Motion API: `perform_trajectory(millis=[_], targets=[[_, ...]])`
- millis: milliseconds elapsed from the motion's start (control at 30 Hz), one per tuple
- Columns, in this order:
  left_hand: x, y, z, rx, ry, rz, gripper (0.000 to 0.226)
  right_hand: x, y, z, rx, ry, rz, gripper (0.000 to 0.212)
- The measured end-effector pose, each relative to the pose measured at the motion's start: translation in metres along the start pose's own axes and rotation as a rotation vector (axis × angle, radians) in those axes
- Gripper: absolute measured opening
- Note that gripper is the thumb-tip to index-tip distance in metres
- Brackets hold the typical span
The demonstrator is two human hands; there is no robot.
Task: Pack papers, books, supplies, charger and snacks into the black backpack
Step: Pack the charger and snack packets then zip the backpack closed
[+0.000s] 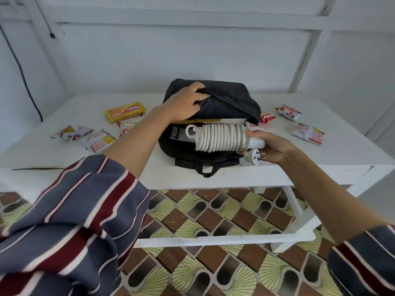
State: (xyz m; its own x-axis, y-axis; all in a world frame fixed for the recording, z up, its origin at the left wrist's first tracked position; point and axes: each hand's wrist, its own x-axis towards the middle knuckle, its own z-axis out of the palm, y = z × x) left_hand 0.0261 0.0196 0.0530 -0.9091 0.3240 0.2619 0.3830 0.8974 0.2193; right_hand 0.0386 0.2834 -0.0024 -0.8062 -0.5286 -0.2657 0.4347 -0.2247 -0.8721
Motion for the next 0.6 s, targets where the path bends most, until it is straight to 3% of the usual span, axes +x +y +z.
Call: perform_trajectory(millis=[100, 267, 600], targets=[[0.005, 0.002, -0.005, -0.007, 0.04, -0.007, 0.045, 0.027, 0.001, -0.002, 0.007, 0.021, 0.026, 0.102], [0.015, 0.003, -0.007, -0.007, 0.126, 0.002, 0.043, 0.06, -0.005, -0.004, -0.053, 0.085, 0.041, 0.031], [0.026, -0.006, 0.002, 0.058, 0.295, 0.064, 0.036, 0.091, -0.006, -0.025, 0.001, 0.173, 0.046, 0.014]])
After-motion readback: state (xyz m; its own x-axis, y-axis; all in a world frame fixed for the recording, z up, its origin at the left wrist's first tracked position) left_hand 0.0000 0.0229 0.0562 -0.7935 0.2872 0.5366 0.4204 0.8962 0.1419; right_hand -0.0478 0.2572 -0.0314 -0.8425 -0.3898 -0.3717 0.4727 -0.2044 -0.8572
